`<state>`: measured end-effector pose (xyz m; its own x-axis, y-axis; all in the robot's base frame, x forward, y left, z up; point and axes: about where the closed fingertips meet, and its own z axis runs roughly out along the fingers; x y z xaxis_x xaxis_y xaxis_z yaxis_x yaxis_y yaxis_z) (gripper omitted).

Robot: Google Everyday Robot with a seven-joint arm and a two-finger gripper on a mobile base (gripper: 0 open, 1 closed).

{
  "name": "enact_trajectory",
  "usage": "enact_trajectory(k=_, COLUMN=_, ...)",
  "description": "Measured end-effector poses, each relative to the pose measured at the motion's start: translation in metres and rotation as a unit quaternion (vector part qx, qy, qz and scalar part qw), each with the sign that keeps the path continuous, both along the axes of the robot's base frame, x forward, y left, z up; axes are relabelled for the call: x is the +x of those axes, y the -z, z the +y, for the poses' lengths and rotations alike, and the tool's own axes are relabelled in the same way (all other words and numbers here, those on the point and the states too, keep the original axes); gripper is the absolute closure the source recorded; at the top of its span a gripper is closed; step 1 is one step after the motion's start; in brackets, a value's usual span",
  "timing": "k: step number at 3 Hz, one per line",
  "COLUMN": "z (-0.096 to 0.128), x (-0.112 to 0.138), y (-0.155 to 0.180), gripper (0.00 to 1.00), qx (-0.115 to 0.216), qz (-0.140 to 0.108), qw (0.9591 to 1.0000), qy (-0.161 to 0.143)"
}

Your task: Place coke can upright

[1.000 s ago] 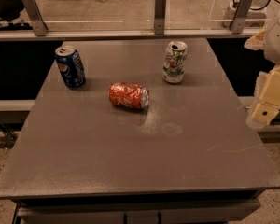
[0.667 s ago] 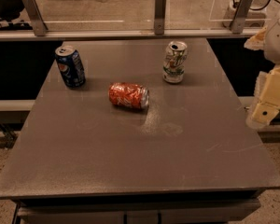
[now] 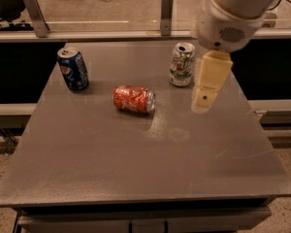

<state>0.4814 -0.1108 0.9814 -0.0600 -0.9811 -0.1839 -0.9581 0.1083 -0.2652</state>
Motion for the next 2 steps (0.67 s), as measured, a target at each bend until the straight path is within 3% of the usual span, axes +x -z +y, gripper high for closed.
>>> enact_trajectory(k=1, z=0.066, x=0.020, y=0.006, gripper=0.00, qx=-0.012, qz=0.006, qw=0.9993, qy=-0.033)
enact_trajectory(k=2, z=0.112, x=0.041, y=0.034, gripper=0.00, qx=-0.056, qz=0.025, qw=0.9980, qy=-0.017)
